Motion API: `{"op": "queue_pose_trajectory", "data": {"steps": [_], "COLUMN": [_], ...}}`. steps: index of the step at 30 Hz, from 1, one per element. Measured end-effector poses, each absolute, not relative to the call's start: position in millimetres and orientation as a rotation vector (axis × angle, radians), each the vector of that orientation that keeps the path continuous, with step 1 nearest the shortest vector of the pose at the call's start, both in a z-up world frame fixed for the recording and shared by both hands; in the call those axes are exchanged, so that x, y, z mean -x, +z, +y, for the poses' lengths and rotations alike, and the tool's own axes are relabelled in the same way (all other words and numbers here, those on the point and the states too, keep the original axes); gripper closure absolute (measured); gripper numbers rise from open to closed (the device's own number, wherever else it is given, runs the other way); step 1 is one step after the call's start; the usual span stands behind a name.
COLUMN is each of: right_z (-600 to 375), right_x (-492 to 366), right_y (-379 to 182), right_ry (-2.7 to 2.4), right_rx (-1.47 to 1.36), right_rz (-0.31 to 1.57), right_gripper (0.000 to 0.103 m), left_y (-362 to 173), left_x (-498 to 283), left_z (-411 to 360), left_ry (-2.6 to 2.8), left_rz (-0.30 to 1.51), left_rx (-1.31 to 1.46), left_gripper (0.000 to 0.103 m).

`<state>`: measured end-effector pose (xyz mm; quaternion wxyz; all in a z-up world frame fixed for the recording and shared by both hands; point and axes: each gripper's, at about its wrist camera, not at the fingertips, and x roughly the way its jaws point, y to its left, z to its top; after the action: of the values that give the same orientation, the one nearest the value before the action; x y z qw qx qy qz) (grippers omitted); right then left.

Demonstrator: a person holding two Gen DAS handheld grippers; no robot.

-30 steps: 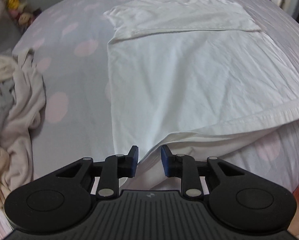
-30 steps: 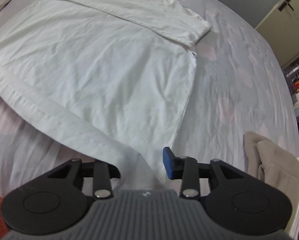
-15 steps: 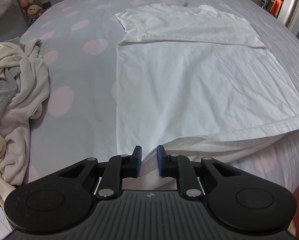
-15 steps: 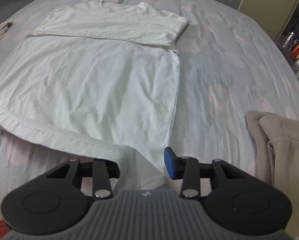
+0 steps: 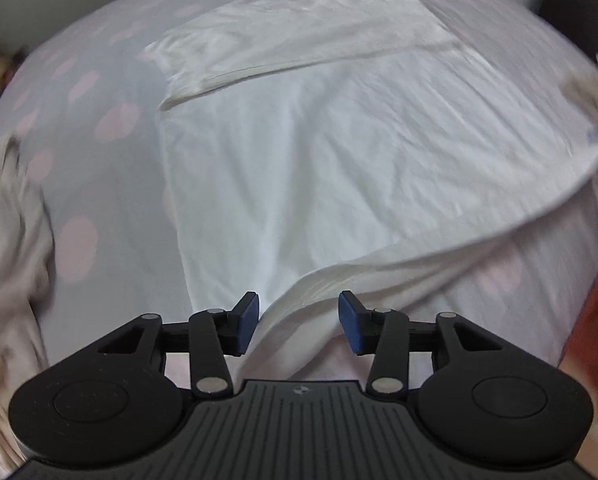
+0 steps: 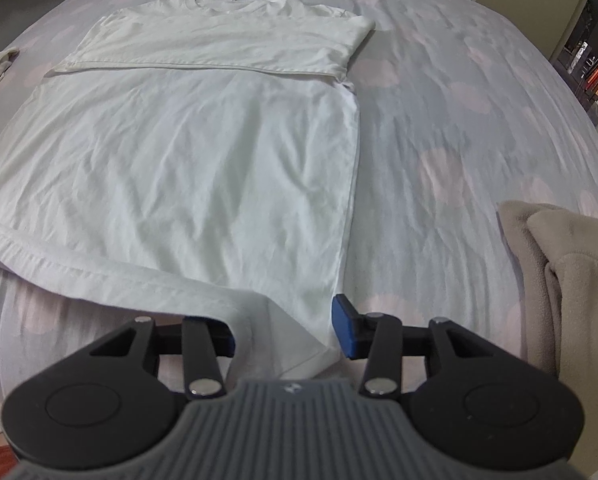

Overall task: Fold clothes
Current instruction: 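Pull the white cloth's edge straight with the left gripper and release, then grasp the white cloth's corners with both grippers and lift it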

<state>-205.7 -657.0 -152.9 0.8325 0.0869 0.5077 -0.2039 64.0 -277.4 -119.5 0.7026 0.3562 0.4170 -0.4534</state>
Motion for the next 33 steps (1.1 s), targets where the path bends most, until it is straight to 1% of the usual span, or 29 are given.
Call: {"op": "queue_pose_trajectory", "data": {"steps": [3,7,9,11,14,15,17,19,23,26,27,29,33], "right_z": [-659,-663,-664,-664,-666,-666,-667,-666,-662,-652,-648,-640,-627], "right_x": [206,206,206,206,206,206,205,203,204,207,209,213,219], "right_y": [-153,-153,-154,-154,-155,-155,-156,-154,-147,-143,-141,-138,-130], "right_ry": [-0.43,-0.425,-0.423,-0.42,-0.416,-0.414,-0.409,-0.394,-0.361,-0.339,-0.323,-0.291,-0.269], "right_rx": [-0.2,-0.234,-0.24,-0.246,-0.253,-0.256,-0.258,-0.247,-0.213,-0.121,-0.094,-0.041,0.076], "right_rz": [1.07,1.059,1.057,1.056,1.058,1.059,1.071,1.094,1.124,1.157,1.161,1.167,1.176], "right_gripper": [0.056,0.057,0.057,0.057,0.057,0.057,0.057,0.057,0.057,0.057,0.058,0.065,0.065], "left_y": [-129,-147,-159,-167,-173,-174,-173,-168,-154,-151,-151,-153,-153], "left_x": [-45,-33,-29,-22,-11,-8,-5,-8,-19,-25,-26,-24,-23], "left_z": [-280,-273,-269,-266,-262,-261,-259,-257,-255,-255,-255,-258,-262], "left_ry": [-1.077,-1.115,-1.116,-1.125,-1.122,-1.121,-1.104,-1.078,-1.013,-0.975,-0.966,-0.959,-0.931], "left_rz": [0.823,0.785,0.776,0.759,0.7,0.676,0.65,0.634,0.621,0.616,0.614,0.603,0.586], "left_rx": [-1.051,-1.245,-1.316,-1.366,-1.44,-1.46,-1.47,-1.443,-1.327,-1.294,-1.291,-1.311,-1.32], "left_gripper": [0.056,0.055,0.057,0.067,0.073,0.076,0.092,0.097,0.099,0.1,0.1,0.1,0.1]}}
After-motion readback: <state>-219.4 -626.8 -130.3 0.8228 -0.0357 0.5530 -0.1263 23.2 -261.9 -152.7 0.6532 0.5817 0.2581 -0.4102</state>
